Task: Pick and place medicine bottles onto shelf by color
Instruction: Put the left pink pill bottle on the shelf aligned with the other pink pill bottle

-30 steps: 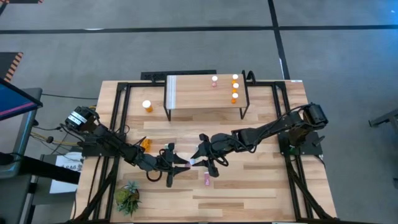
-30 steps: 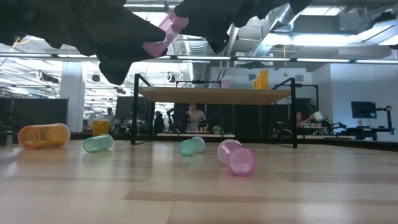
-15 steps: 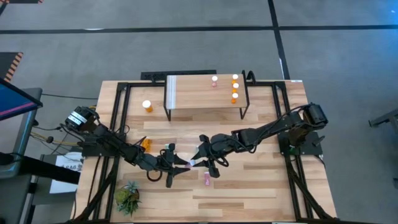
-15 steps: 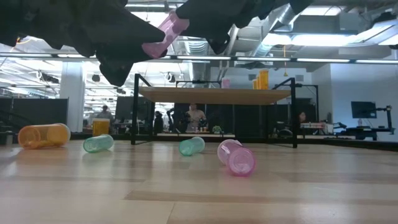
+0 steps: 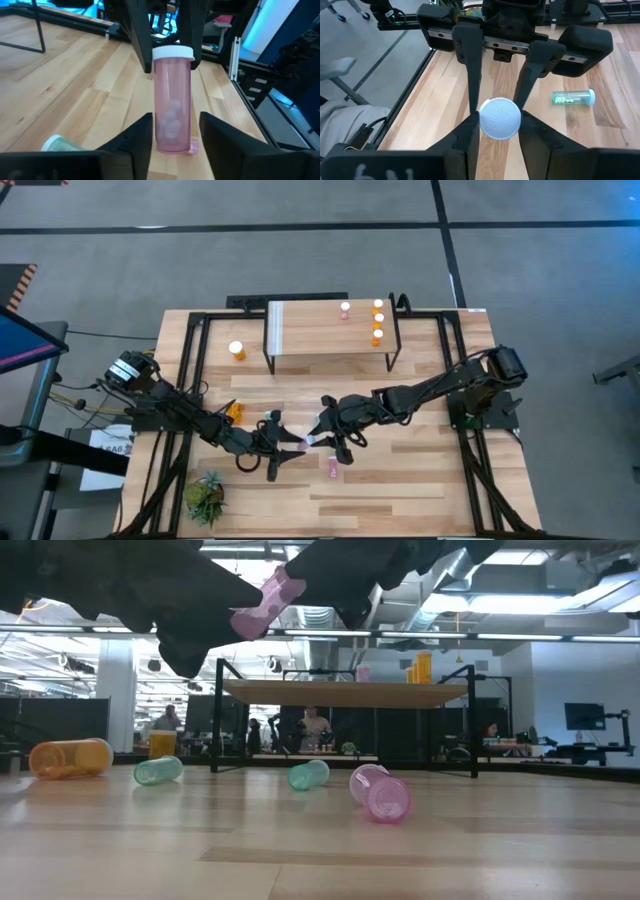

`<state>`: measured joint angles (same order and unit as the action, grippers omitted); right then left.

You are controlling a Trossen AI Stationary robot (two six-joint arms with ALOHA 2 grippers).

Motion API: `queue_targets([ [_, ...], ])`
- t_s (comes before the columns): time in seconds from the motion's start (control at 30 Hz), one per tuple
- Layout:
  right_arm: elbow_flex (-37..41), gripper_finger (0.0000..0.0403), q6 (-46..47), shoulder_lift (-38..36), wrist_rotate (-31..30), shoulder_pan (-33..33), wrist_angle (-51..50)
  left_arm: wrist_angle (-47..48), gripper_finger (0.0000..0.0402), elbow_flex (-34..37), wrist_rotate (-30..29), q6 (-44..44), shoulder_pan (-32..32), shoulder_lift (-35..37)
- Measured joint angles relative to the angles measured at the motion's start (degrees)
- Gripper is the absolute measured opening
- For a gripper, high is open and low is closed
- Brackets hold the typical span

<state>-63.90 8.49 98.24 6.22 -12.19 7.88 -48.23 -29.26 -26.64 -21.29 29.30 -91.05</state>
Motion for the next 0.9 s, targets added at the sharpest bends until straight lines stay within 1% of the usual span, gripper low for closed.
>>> queue_targets([
  [0.1,0.00,0.0133,0.00,0.00,-0.02,0.06,-0.26,-0.01,0.0180,0.00,-0.93,0.69,0.00,0.00],
  [0.23,0.00,0.0134,0.04,0.00,-0.02,0.46,-1.26,-0.17,0.0203,0.00,-2.29,1.23,0.01,0.73],
  [0.37,0.02,0.0133,0.07,0.00,-0.02,1.22,-2.53,2.87,0.0212,0.00,-4.18,1.63,0.39,2.72],
  [0.5,-0.03,0.0133,0.12,-0.09,-0.04,2.40,-4.67,8.14,0.0213,0.00,-8.74,1.68,1.65,5.87],
  [0.6,-2.19,0.0134,0.15,-0.68,-0.04,3.57,-10.89,12.24,0.0213,0.00,-12.82,1.45,2.81,8.43],
  [0.67,-4.44,0.0134,0.15,-0.88,-0.04,4.40,-15.43,13.55,0.0213,0.00,-14.50,1.34,3.59,9.53],
  [0.9,-14.18,0.0135,-2.91,-2.43,-0.10,8.19,-32.01,14.37,0.0213,0.00,-15.02,1.04,4.46,10.38],
])
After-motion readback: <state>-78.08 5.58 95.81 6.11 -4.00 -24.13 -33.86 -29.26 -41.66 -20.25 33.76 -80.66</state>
